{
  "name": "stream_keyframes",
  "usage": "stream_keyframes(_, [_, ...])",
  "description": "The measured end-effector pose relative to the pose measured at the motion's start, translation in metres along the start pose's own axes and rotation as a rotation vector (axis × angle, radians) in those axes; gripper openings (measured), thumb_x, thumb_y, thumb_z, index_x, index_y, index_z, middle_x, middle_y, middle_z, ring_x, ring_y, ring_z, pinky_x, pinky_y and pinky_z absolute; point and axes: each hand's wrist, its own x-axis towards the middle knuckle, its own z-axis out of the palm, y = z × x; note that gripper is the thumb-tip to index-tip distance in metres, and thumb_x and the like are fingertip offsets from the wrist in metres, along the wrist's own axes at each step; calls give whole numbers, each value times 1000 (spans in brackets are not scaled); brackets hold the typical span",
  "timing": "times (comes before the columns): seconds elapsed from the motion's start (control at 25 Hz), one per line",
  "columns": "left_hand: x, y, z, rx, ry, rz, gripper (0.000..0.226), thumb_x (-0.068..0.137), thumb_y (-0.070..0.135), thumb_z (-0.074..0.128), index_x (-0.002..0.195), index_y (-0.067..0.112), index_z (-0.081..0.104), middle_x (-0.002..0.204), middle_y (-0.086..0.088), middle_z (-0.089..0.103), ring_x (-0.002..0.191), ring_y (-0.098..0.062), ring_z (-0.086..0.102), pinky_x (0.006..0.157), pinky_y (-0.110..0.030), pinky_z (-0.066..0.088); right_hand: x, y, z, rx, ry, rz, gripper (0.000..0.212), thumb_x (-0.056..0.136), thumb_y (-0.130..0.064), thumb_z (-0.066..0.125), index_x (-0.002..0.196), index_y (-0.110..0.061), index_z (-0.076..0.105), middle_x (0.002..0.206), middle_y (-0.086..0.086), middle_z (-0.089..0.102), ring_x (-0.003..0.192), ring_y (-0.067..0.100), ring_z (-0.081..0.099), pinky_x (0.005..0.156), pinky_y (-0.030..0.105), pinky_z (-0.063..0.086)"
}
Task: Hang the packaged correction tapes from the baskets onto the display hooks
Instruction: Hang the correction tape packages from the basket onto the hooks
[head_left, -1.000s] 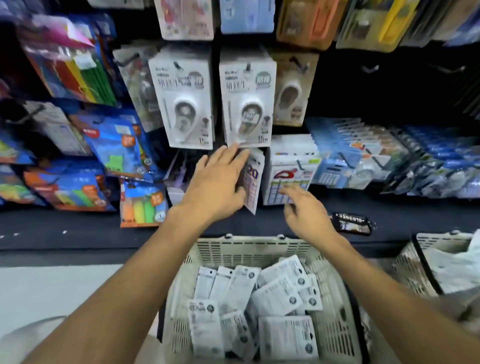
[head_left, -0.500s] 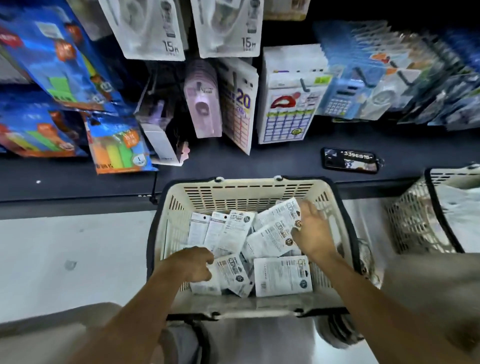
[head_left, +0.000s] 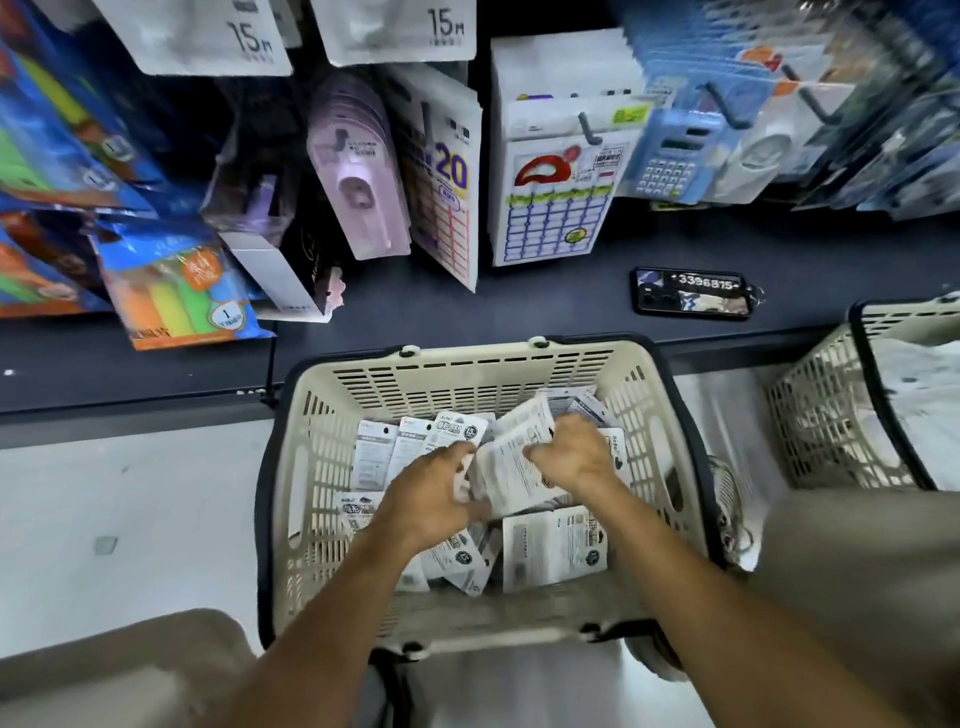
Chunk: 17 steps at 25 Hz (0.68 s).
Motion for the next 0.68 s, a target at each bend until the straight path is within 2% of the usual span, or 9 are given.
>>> stream_keyframes(0.12, [-3, 22, 10, 46, 68, 96, 115, 70, 65, 82, 160, 36, 17, 157, 2, 39, 142, -23, 40, 119, -44, 30, -10, -23, -39, 357, -41, 120, 23, 81, -18, 77, 83, -13, 54, 81, 3, 64, 69, 16, 62, 62, 30, 50])
stream_keyframes(0.24, [-4, 40, 19, 321, 360, 117, 106, 77, 69, 72, 159, 38, 12, 158, 4, 36, 145, -22, 34, 124, -51, 8, -19, -33, -69, 435, -325, 164, 10, 84, -24, 70, 87, -15, 67, 72, 2, 73, 56, 17, 65, 68, 31, 52])
stream_keyframes(0.32, [-2, 44, 14, 206, 443, 139, 90, 79, 56, 77, 152, 41, 27, 147, 4, 54, 132, -23, 52, 119, -47, 29, -21, -30, -75, 377, -505, 140, 23, 86, -32, 60, 83, -12, 71, 69, 7, 74, 49, 16, 62, 64, 29, 51])
stream_keyframes(0.4, [-3, 41, 5, -7, 416, 135, 72, 75, 41, 84, 132, 48, 41, 119, 4, 72, 101, -23, 69, 92, -36, 55, -18, -19, -71, 390, -665, 63, 46, 89, -45, 50, 82, -6, 74, 70, 13, 74, 53, 18, 62, 64, 28, 51])
stream_keyframes(0.44, [-3, 40, 0, -85, 377, 100, 66, 72, 36, 86, 123, 47, 44, 103, 6, 75, 86, -21, 70, 78, -32, 58, -17, -14, -66, 495, -720, 30, 58, 93, -52, 46, 83, -4, 76, 72, 15, 74, 57, 20, 63, 65, 29, 53])
stream_keyframes(0.52, [-1, 35, -6, -340, 312, 4, 57, 68, 26, 89, 109, 38, 52, 92, 13, 73, 79, -12, 71, 71, -30, 58, -16, -6, -52, 731, -699, 22, 65, 99, -59, 41, 89, -5, 77, 79, 15, 75, 67, 23, 68, 70, 33, 59])
stream_keyframes(0.6, [2, 26, -6, -605, 255, -121, 51, 67, 13, 92, 103, 30, 62, 98, 11, 75, 85, -7, 72, 71, -26, 57, -10, 9, -34, 420, -394, -107, 30, 100, -38, 55, 109, -15, 72, 105, 7, 76, 93, 20, 71, 90, 42, 58])
stream_keyframes(0.64, [2, 21, -5, -679, 242, -176, 48, 66, 9, 93, 99, 30, 64, 99, 9, 76, 84, -6, 71, 67, -22, 55, -11, 19, -25, 89, -297, -179, 28, 96, -22, 61, 124, -20, 64, 124, 4, 69, 110, 20, 66, 100, 41, 53])
stream_keyframes(0.68, [2, 15, -5, -731, 243, -217, 47, 66, 8, 94, 96, 29, 65, 98, 7, 76, 83, -5, 71, 65, -19, 53, -13, 32, -13, -175, -281, -220, 50, 92, -11, 63, 140, -22, 52, 141, 3, 57, 122, 22, 60, 102, 37, 50])
